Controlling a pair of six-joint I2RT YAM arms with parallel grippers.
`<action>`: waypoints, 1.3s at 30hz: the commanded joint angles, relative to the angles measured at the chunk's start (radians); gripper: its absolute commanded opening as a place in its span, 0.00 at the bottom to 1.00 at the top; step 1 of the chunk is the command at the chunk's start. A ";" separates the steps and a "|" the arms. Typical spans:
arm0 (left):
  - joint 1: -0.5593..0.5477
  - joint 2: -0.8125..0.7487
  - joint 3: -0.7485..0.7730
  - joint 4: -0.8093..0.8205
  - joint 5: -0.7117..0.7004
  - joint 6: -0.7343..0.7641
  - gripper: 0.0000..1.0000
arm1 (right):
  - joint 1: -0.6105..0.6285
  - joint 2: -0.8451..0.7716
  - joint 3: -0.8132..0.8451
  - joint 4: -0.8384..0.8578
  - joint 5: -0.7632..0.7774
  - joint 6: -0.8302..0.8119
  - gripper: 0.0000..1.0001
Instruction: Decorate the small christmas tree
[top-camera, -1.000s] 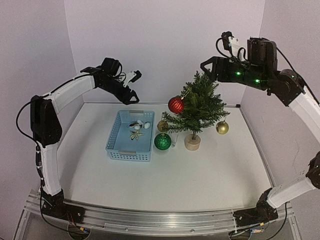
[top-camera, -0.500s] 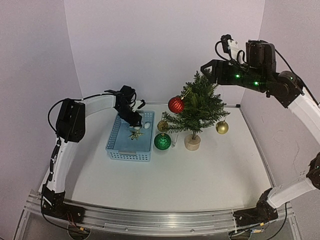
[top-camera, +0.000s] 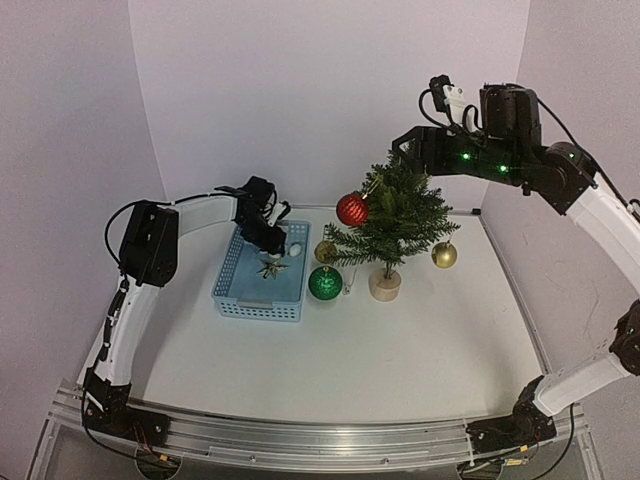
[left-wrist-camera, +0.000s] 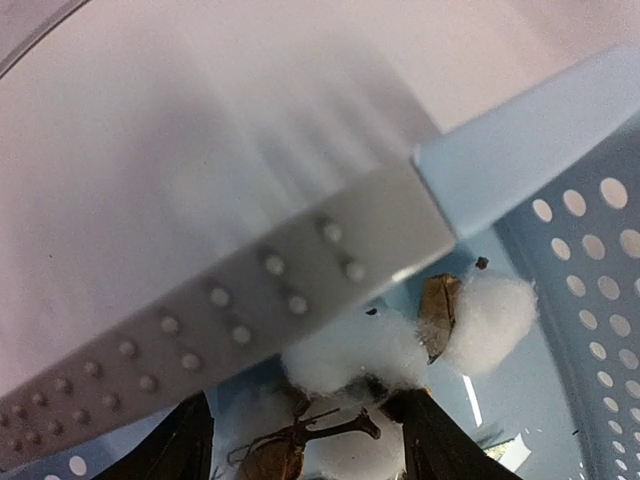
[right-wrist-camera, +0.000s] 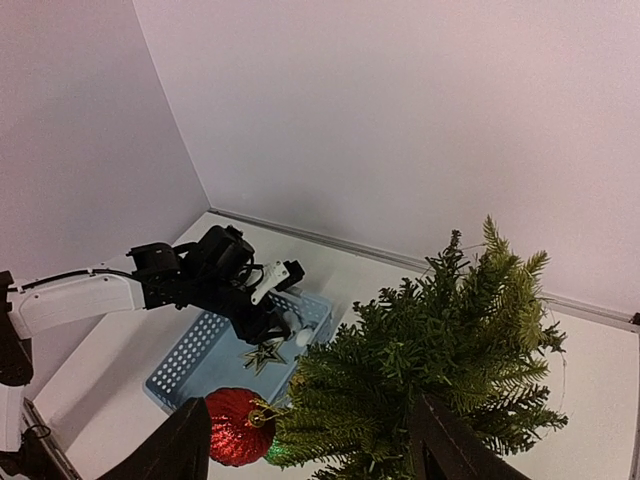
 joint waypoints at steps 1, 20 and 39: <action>-0.005 -0.009 -0.026 0.023 0.003 -0.037 0.62 | 0.001 0.001 0.025 0.024 -0.017 -0.010 0.68; -0.004 -0.230 -0.017 -0.001 0.061 -0.050 0.11 | 0.002 -0.013 0.018 0.024 -0.031 -0.004 0.68; -0.051 -0.413 0.173 -0.154 0.266 0.132 0.00 | 0.001 -0.021 0.023 0.024 0.086 0.021 0.68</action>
